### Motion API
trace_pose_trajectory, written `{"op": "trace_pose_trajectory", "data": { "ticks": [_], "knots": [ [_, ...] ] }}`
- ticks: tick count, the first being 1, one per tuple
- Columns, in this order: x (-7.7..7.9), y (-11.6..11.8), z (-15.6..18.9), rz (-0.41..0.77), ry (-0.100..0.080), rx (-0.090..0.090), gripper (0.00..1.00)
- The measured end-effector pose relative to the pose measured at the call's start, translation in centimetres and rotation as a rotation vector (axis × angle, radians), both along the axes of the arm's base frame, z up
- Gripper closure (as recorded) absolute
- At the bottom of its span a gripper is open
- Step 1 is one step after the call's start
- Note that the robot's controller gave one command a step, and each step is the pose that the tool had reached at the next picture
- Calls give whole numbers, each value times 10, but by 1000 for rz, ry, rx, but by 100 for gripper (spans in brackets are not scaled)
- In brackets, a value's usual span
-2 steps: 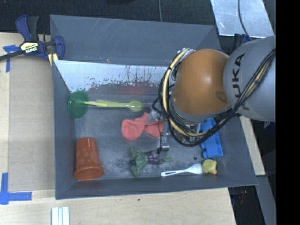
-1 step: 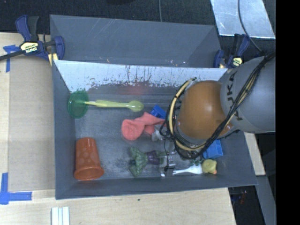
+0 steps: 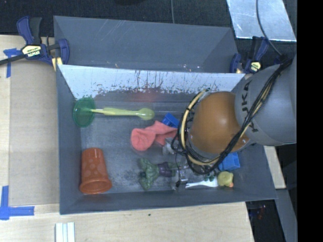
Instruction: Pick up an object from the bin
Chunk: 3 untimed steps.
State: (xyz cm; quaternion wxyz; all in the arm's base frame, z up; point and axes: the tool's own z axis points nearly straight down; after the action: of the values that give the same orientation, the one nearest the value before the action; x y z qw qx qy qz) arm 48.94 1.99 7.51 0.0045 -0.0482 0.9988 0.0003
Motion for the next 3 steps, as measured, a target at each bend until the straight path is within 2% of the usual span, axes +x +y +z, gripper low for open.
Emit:
{"op": "trace_pose_trajectory", "data": {
  "ticks": [1, 2, 3],
  "knots": [
    [-3, 40, 26, -139, 4, 1, 0],
    [-1, 8, -6, -357, 4, 0, 0],
    [3, 37, -6, -358, 1, 3, 100]
  ]
}}
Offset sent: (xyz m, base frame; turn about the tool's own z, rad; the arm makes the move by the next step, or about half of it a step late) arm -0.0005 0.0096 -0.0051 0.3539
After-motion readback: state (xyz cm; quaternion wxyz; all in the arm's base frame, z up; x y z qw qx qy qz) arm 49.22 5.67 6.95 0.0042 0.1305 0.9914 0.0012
